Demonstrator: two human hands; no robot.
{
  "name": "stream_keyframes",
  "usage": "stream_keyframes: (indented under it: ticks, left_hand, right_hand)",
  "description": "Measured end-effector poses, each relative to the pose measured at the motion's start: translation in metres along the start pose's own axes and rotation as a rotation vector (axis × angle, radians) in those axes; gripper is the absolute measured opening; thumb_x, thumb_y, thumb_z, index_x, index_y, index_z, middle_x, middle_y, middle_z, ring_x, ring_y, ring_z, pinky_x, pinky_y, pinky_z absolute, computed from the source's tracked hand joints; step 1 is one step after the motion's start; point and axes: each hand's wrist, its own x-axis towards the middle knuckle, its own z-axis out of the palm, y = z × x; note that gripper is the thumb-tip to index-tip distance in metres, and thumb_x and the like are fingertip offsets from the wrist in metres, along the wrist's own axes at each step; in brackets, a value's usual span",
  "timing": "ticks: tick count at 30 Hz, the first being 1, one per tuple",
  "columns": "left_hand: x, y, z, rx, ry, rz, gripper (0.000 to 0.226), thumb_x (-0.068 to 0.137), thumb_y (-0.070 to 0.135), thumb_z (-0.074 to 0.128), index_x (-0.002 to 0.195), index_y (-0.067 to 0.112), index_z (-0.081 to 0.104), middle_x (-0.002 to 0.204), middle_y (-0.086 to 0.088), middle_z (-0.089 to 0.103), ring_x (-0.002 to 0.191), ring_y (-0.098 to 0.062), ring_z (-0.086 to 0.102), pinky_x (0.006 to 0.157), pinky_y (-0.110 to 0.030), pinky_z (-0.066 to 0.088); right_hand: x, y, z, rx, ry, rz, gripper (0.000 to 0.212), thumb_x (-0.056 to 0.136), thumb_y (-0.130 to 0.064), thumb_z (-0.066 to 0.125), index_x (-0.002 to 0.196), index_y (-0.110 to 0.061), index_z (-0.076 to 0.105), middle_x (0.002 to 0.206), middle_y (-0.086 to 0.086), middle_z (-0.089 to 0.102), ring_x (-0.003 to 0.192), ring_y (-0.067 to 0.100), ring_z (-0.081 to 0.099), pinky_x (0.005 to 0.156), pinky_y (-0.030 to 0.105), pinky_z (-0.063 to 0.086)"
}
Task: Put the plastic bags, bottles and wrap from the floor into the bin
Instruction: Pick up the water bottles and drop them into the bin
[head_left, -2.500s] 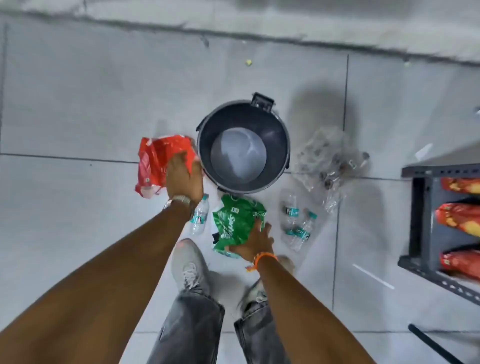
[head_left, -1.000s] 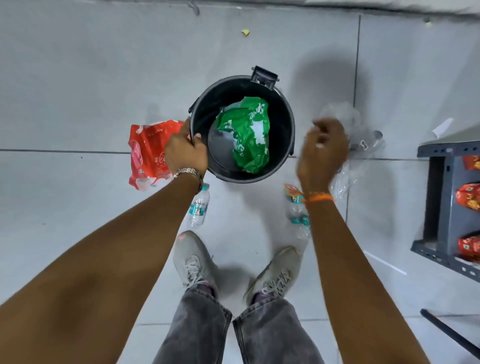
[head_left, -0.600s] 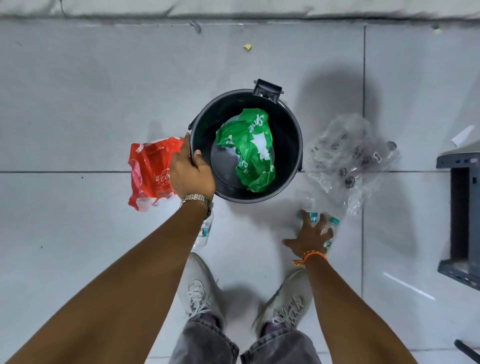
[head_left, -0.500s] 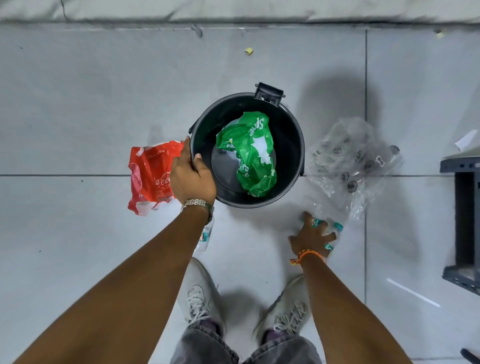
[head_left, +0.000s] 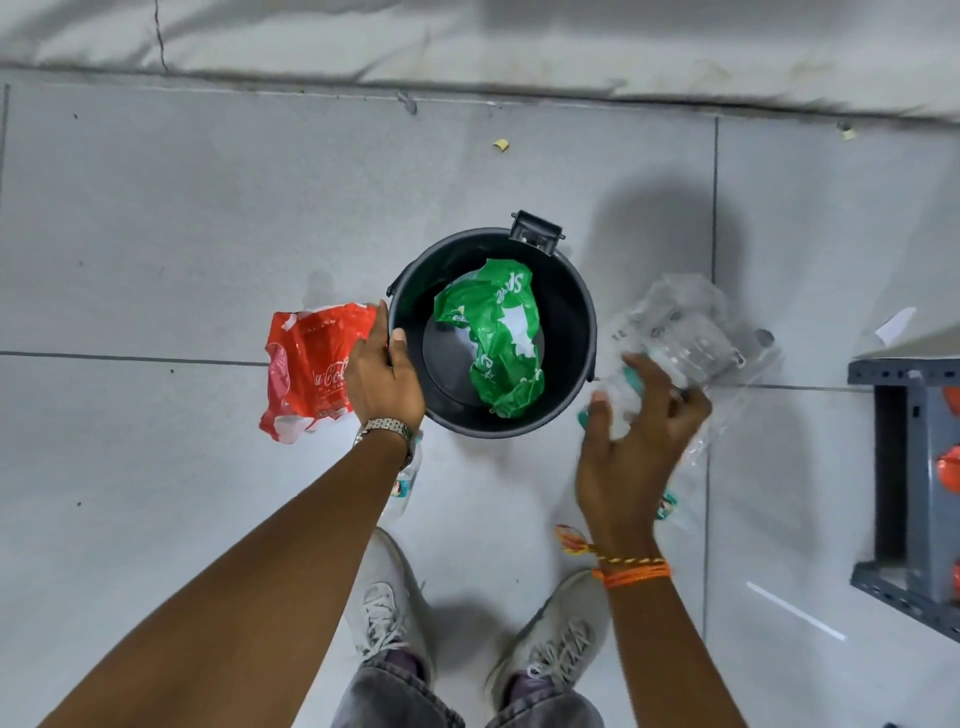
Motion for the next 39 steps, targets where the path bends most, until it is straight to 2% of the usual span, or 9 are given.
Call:
stream_keyframes:
  ticks: [6,10,13,15,17,22,27,33,39]
  left_hand:
    - [0.006,-0.003,-0.006,-0.014,-0.029,0.010,0.047,0.100,0.038,0.033,0.140,0.032,0.056,0.111,-0.015,0.071,0.099,-0.034,0.064,0.084,-0.040,0.053]
    - [0.006,-0.008,-0.004,-0.036,-0.017,0.036,0.046,0.101,0.039,0.034,0.139,0.032,0.058,0.108,-0.011,0.074,0.098,-0.029,0.065,0.084,-0.042,0.054]
    - [0.004,-0.007,-0.001,-0.064,0.016,0.029,0.044,0.102,0.036,0.036,0.138,0.030,0.059,0.114,-0.007,0.074,0.100,-0.029,0.066,0.085,-0.041,0.054]
    - [0.004,-0.010,0.003,-0.074,0.045,0.035,0.043,0.102,0.036,0.036,0.138,0.030,0.060,0.113,-0.006,0.075,0.099,-0.028,0.067,0.084,-0.041,0.055]
    - [0.004,-0.015,0.009,-0.087,0.073,0.051,0.043,0.103,0.036,0.035,0.137,0.030,0.060,0.113,-0.006,0.075,0.098,-0.029,0.068,0.082,-0.041,0.056]
    - [0.006,-0.021,0.016,-0.148,0.099,0.091,0.041,0.104,0.031,0.037,0.135,0.024,0.063,0.114,-0.006,0.075,0.097,-0.026,0.068,0.080,-0.034,0.055]
    - [0.008,-0.021,0.013,-0.119,0.074,0.083,0.042,0.103,0.034,0.036,0.135,0.029,0.062,0.105,-0.005,0.077,0.090,-0.026,0.068,0.076,-0.036,0.055]
    - [0.005,-0.002,-0.003,0.004,-0.025,0.000,0.042,0.102,0.035,0.037,0.136,0.033,0.060,0.102,-0.009,0.076,0.091,-0.032,0.066,0.076,-0.033,0.049]
    - [0.005,0.010,-0.015,0.044,-0.130,-0.089,0.040,0.104,0.032,0.041,0.140,0.035,0.056,0.114,-0.012,0.074,0.098,-0.035,0.066,0.080,-0.033,0.049]
  right_hand:
    - [-0.007,-0.067,0.054,-0.148,-0.562,-0.136,0.037,0.093,-0.025,0.061,0.129,-0.032,0.061,0.156,0.015,0.026,0.133,0.034,0.036,0.113,0.045,0.036]
    - [0.019,-0.008,0.023,-0.036,-0.208,-0.009,0.028,0.080,-0.005,0.068,0.105,-0.016,0.072,0.126,0.017,0.055,0.110,0.012,0.051,0.100,0.010,0.034]
    - [0.034,0.076,-0.007,-0.113,0.050,0.513,0.042,0.076,-0.009,0.074,0.117,-0.013,0.063,0.128,0.021,0.054,0.118,0.038,0.053,0.092,0.017,0.037]
    - [0.031,0.129,-0.009,-0.215,-0.032,0.973,0.071,0.075,-0.029,0.082,0.136,-0.025,0.046,0.148,0.024,0.032,0.131,0.052,0.039,0.102,0.043,0.040]
    - [0.025,0.162,0.005,-0.269,-0.242,1.056,0.091,0.072,-0.043,0.085,0.146,-0.038,0.032,0.157,0.026,0.011,0.135,0.060,0.029,0.113,0.058,0.033]
    - [0.004,0.194,0.056,-0.342,-0.425,0.924,0.073,0.088,-0.016,0.069,0.147,-0.036,0.033,0.146,0.025,0.022,0.119,0.055,0.051,0.105,0.053,0.047]
    - [-0.002,0.168,0.052,-0.266,-0.146,0.864,0.057,0.088,-0.004,0.061,0.136,-0.030,0.044,0.143,0.022,0.028,0.114,0.051,0.052,0.094,0.048,0.050]
    - [0.022,0.017,0.010,0.084,0.258,0.029,0.073,0.081,0.008,0.066,0.146,-0.007,0.038,0.145,0.025,0.032,0.134,0.026,0.038,0.110,0.006,0.033]
    - [0.041,-0.061,0.063,-0.304,-0.241,-0.197,0.072,0.076,-0.004,0.071,0.138,-0.029,0.043,0.146,0.019,0.034,0.108,0.036,0.063,0.094,0.049,0.054]
